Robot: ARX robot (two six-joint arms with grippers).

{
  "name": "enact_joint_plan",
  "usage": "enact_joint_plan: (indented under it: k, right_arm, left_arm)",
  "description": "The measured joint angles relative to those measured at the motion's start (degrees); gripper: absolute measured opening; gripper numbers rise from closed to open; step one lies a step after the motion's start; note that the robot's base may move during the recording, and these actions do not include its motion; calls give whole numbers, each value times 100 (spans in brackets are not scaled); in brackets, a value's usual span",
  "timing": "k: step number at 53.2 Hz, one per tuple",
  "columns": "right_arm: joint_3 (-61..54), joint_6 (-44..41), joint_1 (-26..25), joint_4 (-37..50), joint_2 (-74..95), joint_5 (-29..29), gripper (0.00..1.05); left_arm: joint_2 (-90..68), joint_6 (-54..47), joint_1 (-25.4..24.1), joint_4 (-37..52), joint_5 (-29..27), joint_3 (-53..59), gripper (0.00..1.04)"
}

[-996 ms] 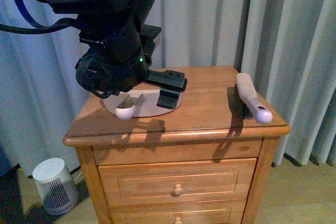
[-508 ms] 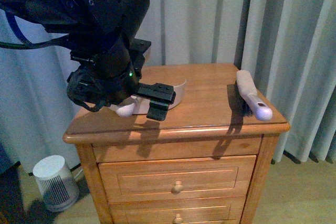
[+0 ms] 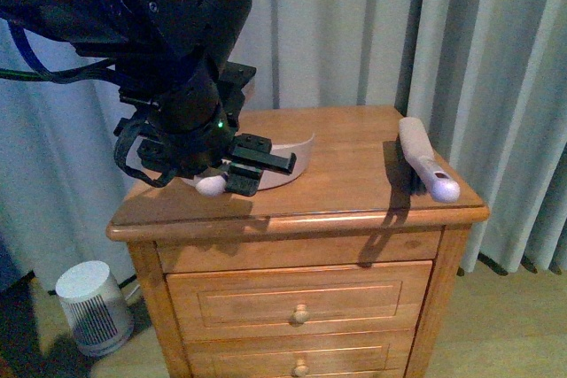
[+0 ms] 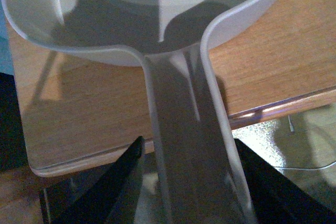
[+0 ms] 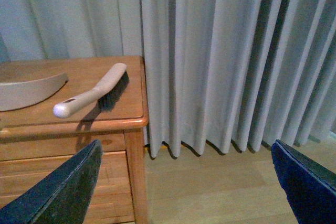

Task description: Clean up trash

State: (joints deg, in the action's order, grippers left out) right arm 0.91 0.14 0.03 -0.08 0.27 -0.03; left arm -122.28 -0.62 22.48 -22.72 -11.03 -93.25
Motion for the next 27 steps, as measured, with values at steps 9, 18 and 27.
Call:
enact_joint_plan:
  k: [9,18,27]
  right_arm:
    - [0,0,0,0,0,0,97]
    - [0,0,0,0,0,0,97]
    - [0,0,0,0,0,0,97]
  left_arm:
    - [0,-13,-28,107,-57,59,28]
    - [39,-22,-48,315,-98,190,28]
    - [280,-20,-118,1054,-210,560,27]
